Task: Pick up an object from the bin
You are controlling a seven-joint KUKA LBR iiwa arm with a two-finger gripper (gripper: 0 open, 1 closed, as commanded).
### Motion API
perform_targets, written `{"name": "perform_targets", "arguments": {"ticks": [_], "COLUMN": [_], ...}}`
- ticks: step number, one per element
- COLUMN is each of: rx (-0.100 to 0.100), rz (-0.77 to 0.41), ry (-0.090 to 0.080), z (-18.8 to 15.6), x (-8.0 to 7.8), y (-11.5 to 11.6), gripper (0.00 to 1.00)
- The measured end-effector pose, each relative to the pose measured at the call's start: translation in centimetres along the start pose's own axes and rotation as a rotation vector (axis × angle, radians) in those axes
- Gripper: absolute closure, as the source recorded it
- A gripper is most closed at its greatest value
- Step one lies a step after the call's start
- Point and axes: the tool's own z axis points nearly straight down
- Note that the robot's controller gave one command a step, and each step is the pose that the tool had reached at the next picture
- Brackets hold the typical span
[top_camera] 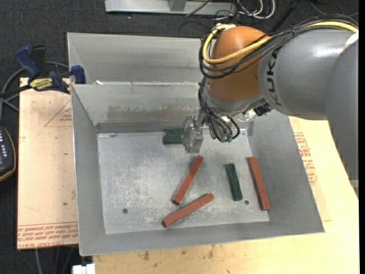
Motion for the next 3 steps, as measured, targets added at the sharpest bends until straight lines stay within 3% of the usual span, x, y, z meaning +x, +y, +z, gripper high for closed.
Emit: {"name": "perform_targets", "arguments": {"ticks": [1,2,3], "rx": [0.001,0.0,0.0], "rz": [0.001,0.194,0.194], "ry": [0.009,0.003,-0.001], "z": [0.5,9.1,8.6], "x": [0.2,-1.6,-1.8], "y": [-0.1,-0.5,-0.5], "gripper": [0.0,0.0,1.0]}}
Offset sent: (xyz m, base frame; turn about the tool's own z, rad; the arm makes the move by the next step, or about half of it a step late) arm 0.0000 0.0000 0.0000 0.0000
